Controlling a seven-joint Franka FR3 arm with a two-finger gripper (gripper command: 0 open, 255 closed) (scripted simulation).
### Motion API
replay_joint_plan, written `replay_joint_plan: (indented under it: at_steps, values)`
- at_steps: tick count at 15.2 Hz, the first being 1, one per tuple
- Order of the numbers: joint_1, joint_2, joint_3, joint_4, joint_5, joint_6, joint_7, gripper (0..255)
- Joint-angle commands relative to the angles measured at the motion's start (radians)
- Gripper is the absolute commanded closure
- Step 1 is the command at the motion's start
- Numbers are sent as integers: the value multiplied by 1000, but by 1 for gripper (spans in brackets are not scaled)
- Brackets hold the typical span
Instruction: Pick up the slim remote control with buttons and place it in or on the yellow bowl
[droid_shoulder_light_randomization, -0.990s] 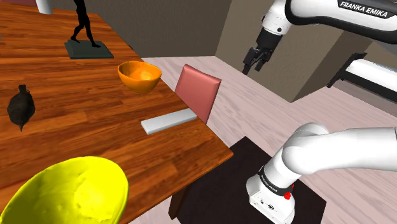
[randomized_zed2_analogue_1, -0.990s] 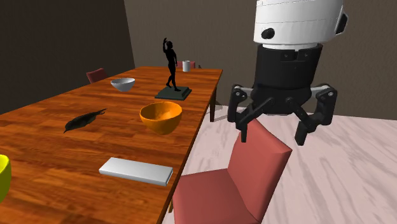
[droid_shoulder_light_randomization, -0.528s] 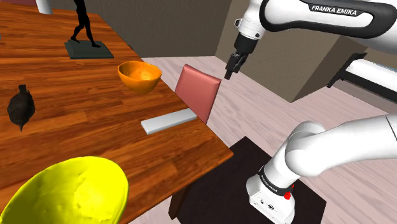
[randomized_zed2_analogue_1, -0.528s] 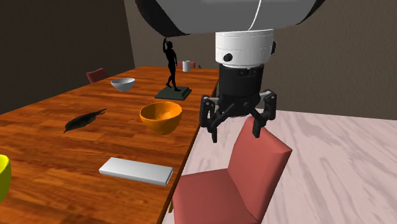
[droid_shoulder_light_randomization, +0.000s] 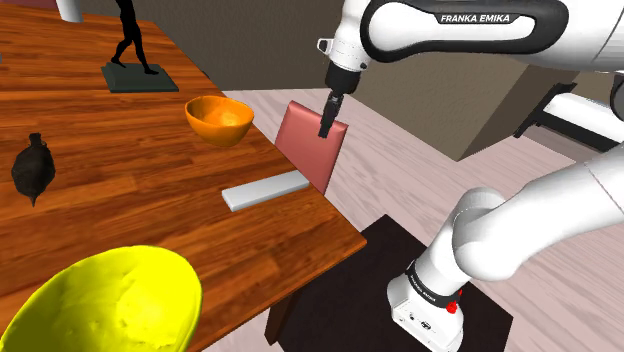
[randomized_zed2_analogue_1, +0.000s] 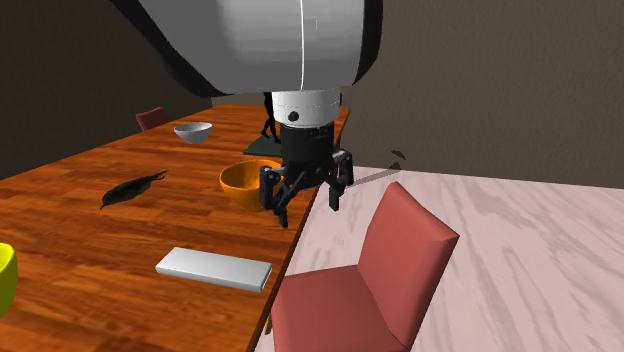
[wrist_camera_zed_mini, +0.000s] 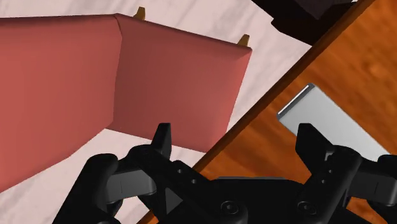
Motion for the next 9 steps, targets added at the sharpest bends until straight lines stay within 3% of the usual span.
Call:
replay_joint_plan:
  at_steps: [1,9]
  values:
    - [32,44,10,10,10,27,-55,0]
    - [155,183,72,42,51,107,-246,0]
